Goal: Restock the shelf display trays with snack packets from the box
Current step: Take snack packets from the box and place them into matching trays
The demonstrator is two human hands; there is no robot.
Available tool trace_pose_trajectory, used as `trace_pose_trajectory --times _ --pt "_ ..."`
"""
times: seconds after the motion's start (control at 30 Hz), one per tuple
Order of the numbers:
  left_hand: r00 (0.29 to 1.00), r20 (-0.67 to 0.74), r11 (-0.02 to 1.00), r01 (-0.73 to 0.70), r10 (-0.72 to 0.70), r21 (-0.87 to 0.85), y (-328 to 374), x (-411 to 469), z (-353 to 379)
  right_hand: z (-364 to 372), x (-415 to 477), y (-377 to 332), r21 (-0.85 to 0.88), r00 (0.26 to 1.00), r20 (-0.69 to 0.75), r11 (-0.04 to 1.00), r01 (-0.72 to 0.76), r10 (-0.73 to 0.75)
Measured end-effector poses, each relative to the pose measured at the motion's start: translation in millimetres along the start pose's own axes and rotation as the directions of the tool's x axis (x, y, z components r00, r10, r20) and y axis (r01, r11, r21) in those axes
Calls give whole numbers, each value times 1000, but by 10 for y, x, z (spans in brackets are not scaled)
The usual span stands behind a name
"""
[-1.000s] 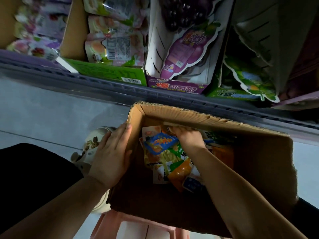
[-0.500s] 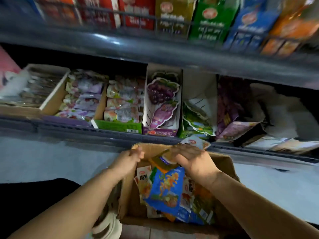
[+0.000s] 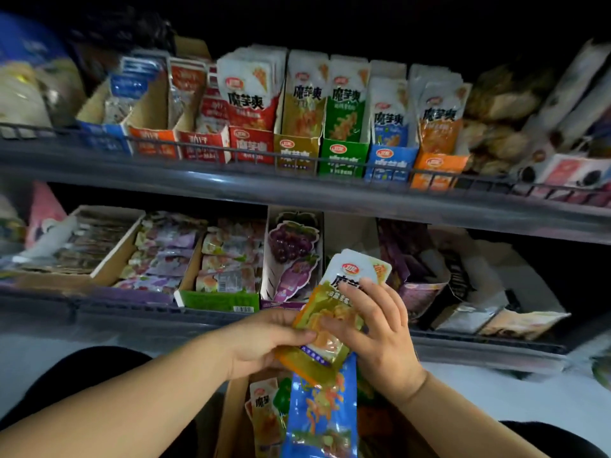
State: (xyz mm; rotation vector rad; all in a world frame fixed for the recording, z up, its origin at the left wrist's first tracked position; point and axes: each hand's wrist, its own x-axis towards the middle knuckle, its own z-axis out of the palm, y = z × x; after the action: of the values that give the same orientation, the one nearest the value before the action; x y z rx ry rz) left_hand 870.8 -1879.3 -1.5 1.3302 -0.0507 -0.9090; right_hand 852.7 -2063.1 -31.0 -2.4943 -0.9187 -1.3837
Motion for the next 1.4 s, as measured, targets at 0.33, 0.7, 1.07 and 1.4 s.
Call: trace_pose_trajectory --times 0.33,0.7,1.07,1.4 --pt "820 -466 943 -293 334 159 337 190 -35 12 314 62 536 205 601 -199 -820 772" --pt "836 -430 933 -243 340 266 247 412 207 122 503 104 502 41 612 -348 -792 790" --pt "786 -503 932 -269 359 244 257 366 138 149 550 193 559 102 618 -346 -753 779" --pt "784 -513 936 -264 349 233 329 301 109 119 577 221 491 152 608 -219 -843 779"
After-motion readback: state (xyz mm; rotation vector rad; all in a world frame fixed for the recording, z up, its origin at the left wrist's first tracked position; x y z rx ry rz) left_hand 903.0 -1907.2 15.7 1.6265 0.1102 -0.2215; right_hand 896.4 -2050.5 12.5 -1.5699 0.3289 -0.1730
